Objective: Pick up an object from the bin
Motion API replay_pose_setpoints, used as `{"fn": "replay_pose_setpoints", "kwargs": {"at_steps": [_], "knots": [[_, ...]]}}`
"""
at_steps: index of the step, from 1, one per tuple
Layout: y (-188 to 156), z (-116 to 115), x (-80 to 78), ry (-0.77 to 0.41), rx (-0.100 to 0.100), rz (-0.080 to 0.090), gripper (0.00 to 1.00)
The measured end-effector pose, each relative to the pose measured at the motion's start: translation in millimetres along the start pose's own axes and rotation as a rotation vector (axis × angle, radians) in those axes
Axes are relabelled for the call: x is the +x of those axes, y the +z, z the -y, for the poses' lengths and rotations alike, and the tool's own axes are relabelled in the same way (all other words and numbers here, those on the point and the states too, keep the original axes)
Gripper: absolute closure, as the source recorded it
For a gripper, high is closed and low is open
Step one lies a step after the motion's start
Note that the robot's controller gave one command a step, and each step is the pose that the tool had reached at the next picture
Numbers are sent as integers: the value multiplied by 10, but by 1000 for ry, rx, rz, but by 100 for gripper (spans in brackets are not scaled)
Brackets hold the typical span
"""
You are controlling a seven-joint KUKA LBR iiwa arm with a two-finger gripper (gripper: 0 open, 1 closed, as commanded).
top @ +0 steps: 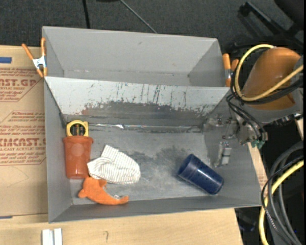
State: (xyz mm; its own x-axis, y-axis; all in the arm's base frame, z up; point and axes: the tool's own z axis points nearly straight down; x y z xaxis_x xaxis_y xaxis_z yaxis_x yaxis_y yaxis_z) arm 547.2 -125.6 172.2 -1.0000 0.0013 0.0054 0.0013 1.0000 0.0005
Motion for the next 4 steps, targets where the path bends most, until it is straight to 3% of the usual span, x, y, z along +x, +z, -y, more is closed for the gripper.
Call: {"fn": "replay_pose_setpoints", "kwargs": {"at_steps": [1,2,3,4], "knots": [[-47,-6,-17,-2,1,7,0],[699,36,275,75,1,10,0],[683,-52,484,152,0,6,0],[577,-107,505,209,-1,6,0]]}}
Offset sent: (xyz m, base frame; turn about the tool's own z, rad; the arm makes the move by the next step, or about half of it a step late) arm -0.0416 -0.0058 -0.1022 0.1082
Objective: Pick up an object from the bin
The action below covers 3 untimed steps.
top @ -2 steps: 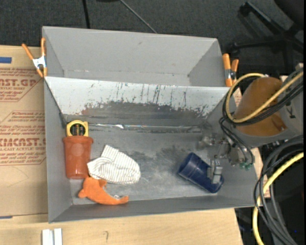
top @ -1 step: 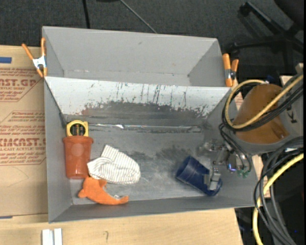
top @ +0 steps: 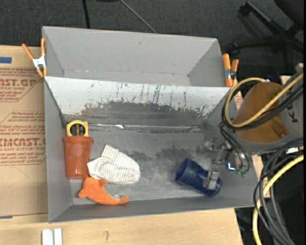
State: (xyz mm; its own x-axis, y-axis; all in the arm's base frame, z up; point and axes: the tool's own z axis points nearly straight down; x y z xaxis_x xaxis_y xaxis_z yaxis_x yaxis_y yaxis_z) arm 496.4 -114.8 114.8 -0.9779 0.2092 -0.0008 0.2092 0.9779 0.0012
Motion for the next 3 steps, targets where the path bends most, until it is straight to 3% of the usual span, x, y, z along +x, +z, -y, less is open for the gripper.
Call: {"fn": "replay_pose_setpoints", "kwargs": {"at_steps": [1,2,3], "knots": [[475,-115,164,68,1,-3,0],[458,-146,165,229,1,-2,100],[458,-145,165,230,1,-2,100]]}}
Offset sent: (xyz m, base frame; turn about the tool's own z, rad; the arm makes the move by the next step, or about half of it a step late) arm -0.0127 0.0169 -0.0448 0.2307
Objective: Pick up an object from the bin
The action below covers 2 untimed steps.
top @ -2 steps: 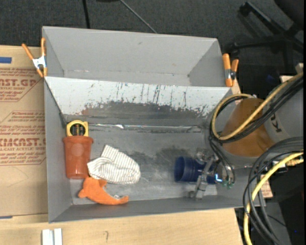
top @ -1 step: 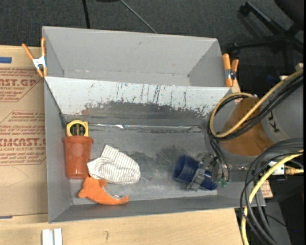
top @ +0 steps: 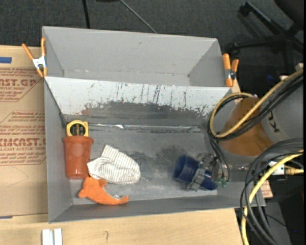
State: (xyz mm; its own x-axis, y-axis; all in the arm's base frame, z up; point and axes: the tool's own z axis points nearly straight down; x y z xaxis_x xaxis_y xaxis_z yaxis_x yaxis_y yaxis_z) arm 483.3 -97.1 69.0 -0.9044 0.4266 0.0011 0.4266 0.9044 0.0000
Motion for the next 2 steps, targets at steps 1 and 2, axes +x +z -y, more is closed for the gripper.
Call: {"fn": "replay_pose_setpoints", "kwargs": {"at_steps": [1,2], "knots": [[-12,0,3,0,0,0,100],[-45,-1,5,0,0,0,100]]}}
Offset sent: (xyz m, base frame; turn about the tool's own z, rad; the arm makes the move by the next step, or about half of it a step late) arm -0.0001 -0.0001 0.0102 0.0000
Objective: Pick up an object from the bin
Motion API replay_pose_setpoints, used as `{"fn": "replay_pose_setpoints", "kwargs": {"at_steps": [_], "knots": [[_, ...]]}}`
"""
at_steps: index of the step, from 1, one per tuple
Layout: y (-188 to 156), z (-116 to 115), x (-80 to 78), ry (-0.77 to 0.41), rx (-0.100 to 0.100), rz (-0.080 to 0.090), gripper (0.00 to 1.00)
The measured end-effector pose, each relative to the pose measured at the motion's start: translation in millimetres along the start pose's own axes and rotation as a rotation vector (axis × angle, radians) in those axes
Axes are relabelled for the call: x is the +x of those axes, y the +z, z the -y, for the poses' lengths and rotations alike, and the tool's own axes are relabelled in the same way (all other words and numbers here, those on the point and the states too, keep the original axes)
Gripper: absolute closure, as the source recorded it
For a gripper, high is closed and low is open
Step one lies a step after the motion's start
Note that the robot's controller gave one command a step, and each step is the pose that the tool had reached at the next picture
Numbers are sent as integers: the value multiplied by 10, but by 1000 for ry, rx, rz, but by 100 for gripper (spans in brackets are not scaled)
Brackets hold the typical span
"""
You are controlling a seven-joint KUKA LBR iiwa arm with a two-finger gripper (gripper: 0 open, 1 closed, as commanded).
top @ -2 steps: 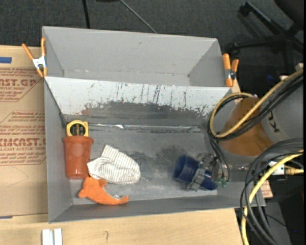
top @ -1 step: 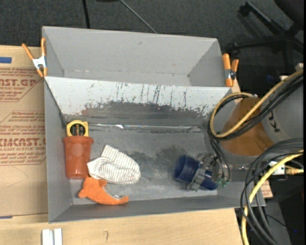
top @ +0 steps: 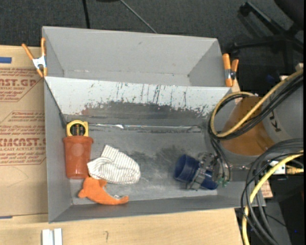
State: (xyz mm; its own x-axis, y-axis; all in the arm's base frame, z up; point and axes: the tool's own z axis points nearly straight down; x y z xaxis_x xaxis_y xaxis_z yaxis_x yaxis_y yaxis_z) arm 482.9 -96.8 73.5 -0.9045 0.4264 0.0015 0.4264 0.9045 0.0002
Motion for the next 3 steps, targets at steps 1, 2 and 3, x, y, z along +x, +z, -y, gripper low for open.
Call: {"fn": "replay_pose_setpoints", "kwargs": {"at_steps": [1,2,3], "knots": [[-16,-1,-2,0,0,1,100],[-17,0,0,0,0,1,100],[-19,0,1,0,0,1,100]]}}
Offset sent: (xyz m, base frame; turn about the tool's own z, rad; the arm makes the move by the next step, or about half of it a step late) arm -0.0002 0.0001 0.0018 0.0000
